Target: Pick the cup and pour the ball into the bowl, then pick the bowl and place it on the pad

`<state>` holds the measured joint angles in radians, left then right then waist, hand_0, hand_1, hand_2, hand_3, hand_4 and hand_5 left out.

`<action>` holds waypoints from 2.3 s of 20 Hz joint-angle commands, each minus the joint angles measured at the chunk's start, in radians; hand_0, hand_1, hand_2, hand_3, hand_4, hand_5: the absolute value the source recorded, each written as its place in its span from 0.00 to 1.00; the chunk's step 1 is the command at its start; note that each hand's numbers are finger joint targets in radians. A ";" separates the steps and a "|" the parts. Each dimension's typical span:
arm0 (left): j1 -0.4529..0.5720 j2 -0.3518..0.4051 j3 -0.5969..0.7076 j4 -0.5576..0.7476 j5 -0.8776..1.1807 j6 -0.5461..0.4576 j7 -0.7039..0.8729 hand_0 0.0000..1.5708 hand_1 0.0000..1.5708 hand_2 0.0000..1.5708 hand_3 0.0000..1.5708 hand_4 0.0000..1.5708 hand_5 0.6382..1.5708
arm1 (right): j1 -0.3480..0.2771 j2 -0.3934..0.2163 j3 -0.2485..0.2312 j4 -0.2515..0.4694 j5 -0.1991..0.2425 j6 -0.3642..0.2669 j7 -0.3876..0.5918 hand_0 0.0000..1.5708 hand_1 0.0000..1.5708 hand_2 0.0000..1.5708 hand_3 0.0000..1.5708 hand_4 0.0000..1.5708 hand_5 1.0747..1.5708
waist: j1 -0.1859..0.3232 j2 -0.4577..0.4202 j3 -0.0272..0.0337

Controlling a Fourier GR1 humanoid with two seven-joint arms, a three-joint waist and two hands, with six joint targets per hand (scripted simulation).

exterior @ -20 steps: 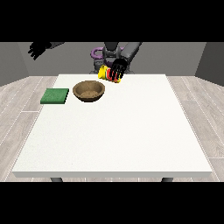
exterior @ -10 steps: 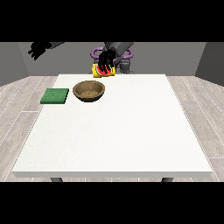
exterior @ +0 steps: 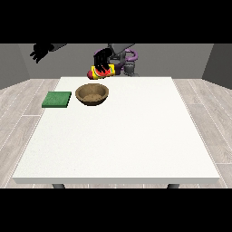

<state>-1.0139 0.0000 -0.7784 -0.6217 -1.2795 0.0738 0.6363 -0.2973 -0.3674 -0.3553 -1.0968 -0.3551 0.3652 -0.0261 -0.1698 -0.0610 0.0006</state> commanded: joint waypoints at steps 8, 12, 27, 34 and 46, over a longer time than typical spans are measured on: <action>0.124 0.109 0.283 -0.226 0.234 0.201 -0.147 0.66 0.66 1.00 0.92 0.81 1.00 | 0.074 -0.016 -0.042 0.002 0.004 -0.064 0.019 0.00 0.00 0.00 0.09 0.46 0.95 | 0.143 -0.069 -0.0048; 0.148 0.125 0.517 -0.335 0.499 0.262 -0.246 0.40 0.40 0.60 0.43 0.82 0.97 | 0.081 0.014 -0.029 -0.014 0.034 -0.112 0.004 0.00 0.00 0.00 0.08 0.49 0.98 | 0.200 -0.061 -0.0118; 0.134 0.366 1.114 -0.481 1.342 -0.267 -0.494 0.00 0.00 0.00 0.00 0.67 0.99 | 0.058 0.161 -0.015 0.020 0.059 -0.245 -0.088 0.00 0.00 0.00 0.00 0.47 0.99 | 0.349 0.117 -0.0015; 0.219 0.452 1.157 -0.530 1.424 -0.353 -0.443 0.00 0.00 0.00 0.00 0.63 0.99 | 0.034 0.199 0.013 0.196 0.101 -0.243 -0.214 0.00 0.00 0.00 0.00 0.44 0.99 | 0.338 0.119 -0.0002; 0.282 0.553 1.213 -0.616 1.532 -0.414 -0.435 0.00 0.00 0.00 0.00 0.65 0.96 | -0.096 0.177 -0.004 0.466 0.114 -0.220 -0.436 0.00 0.00 0.00 0.00 0.32 0.96 | 0.325 0.225 0.0002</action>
<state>-0.7360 0.5129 0.4109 -1.2194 0.2176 -0.3264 0.1844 -0.3407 -0.1778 -0.3582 -0.7202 -0.2531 0.1550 -0.4247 0.1609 0.1320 -0.0097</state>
